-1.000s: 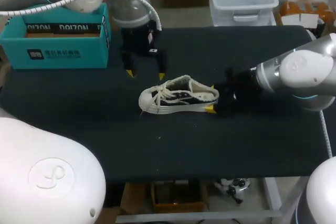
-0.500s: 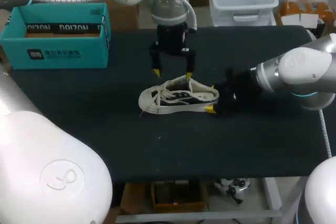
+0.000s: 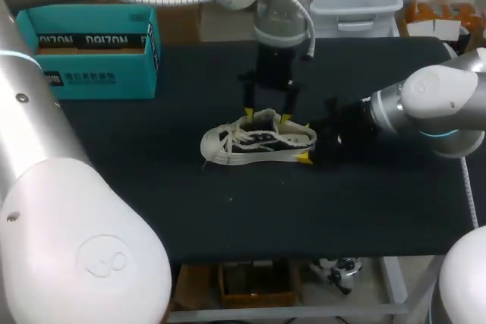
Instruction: Open the shoe tongue, take the insole out of the shoe, put the insole back into the shoe, and pack the shoe into the shoebox
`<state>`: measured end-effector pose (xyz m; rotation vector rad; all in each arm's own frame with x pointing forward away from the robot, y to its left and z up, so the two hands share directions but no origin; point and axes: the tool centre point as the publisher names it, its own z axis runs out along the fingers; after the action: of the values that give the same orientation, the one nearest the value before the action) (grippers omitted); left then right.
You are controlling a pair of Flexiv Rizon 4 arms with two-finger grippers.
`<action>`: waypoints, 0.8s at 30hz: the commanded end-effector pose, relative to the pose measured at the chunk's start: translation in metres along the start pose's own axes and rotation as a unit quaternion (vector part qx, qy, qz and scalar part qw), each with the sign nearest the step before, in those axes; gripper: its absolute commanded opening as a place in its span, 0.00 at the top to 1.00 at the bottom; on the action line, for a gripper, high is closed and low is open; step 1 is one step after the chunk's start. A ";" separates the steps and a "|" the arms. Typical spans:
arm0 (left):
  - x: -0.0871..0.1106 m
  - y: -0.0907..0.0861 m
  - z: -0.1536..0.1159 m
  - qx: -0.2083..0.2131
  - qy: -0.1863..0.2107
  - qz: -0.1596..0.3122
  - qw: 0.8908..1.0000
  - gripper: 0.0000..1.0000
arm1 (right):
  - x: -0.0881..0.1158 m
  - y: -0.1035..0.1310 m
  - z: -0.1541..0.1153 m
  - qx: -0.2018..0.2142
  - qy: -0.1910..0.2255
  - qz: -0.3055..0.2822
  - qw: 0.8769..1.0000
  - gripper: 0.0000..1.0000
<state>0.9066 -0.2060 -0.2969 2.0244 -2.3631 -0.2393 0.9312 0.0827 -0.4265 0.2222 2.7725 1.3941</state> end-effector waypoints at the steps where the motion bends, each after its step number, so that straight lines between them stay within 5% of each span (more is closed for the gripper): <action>1: 0.006 -0.006 0.007 -0.013 -0.033 -0.003 0.999 0.39 | -0.001 -0.002 0.003 -0.002 0.000 0.000 1.000 1.00; 4: 0.008 -0.007 0.010 -0.017 -0.038 -0.005 0.999 0.50 | -0.001 -0.002 0.003 -0.002 0.000 0.000 1.000 1.00; 11: 0.010 -0.006 0.014 -0.022 -0.049 -0.006 0.999 0.57 | -0.001 -0.002 0.003 -0.002 0.000 0.000 1.000 1.00; 13: 0.008 -0.006 0.014 -0.022 -0.049 -0.008 0.999 0.75 | -0.001 -0.002 0.003 -0.002 0.000 0.000 1.000 1.00; 14: 0.008 -0.006 0.014 -0.022 -0.049 -0.008 0.999 1.00 | -0.001 -0.002 0.003 -0.002 0.000 0.000 1.000 1.00; 24: -0.019 0.007 0.008 -0.004 -0.011 -0.004 1.000 1.00 | -0.001 -0.002 0.003 -0.002 0.000 0.000 1.000 1.00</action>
<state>0.9107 -0.2035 -0.3071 2.0451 -2.3766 -0.3698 0.9316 0.0825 -0.4264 0.2211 2.7720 1.3962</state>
